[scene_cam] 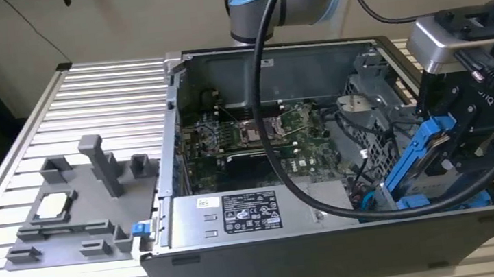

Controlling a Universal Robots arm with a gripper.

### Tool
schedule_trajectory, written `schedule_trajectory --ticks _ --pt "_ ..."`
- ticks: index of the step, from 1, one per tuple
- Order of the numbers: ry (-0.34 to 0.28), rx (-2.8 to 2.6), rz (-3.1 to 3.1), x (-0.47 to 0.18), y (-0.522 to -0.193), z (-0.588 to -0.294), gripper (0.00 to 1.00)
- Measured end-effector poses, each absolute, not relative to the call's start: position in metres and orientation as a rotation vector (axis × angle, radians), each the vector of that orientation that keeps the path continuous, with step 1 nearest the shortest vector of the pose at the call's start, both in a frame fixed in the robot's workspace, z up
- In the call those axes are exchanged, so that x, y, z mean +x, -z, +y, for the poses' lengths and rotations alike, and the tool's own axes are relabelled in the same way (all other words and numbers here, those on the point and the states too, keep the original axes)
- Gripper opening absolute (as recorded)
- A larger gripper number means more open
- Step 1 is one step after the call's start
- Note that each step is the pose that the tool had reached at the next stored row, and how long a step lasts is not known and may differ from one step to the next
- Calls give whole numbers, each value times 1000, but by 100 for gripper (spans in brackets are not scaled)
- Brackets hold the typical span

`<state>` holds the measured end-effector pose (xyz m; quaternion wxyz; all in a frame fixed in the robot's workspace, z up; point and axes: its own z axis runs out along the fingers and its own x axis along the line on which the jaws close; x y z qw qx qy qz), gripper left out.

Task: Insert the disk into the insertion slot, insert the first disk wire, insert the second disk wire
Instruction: 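Insert the disk into the insertion slot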

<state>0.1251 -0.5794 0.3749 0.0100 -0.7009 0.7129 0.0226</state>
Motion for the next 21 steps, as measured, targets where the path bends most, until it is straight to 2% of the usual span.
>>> schedule_trajectory --ticks 10,11,21 --pt "-70 -2188 2225 125 -375 -579 34" --pt "-71 -2188 2225 125 -375 -579 40" --pt "-59 -2193 2231 125 -394 -579 40"
